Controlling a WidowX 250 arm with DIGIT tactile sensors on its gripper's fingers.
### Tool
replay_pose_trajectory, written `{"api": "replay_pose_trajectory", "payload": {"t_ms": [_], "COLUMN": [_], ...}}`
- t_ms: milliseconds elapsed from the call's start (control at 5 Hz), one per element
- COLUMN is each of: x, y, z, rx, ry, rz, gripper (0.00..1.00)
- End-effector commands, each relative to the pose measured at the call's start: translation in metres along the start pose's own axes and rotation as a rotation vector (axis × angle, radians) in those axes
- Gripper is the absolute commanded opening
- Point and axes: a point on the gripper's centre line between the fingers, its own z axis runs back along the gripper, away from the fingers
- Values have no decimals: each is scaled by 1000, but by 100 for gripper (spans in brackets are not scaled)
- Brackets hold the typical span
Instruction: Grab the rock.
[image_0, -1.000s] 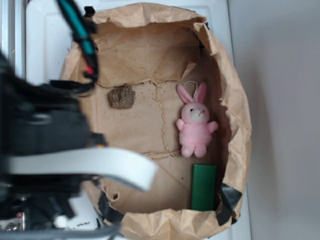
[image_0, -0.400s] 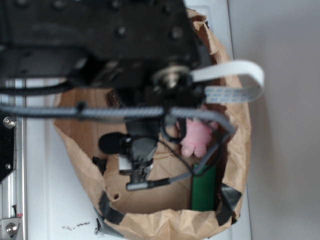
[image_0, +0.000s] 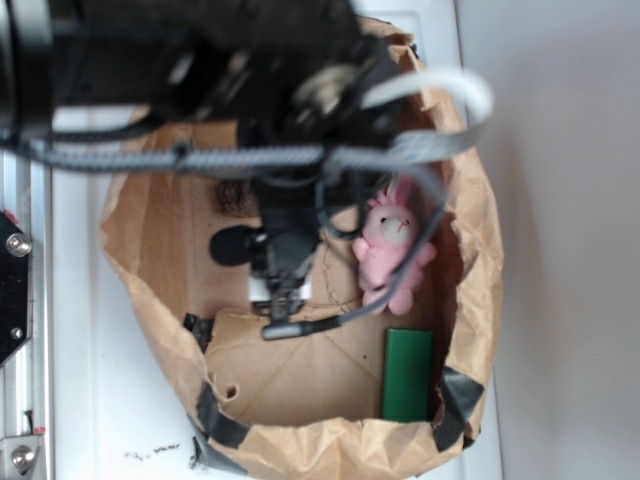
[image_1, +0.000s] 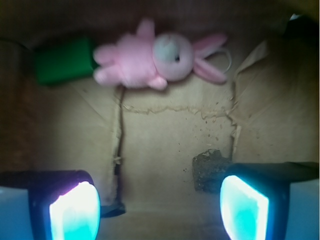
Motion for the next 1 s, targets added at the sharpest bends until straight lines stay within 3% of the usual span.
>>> {"api": "replay_pose_trajectory", "payload": {"t_ms": [0, 400, 800], "x": [6, 6, 3], "y": [0, 0, 29], "z": [13, 13, -25], "rx": [13, 13, 32], "ry": [-55, -55, -36], "rz": [-12, -12, -94], "gripper": [100, 100, 100]}}
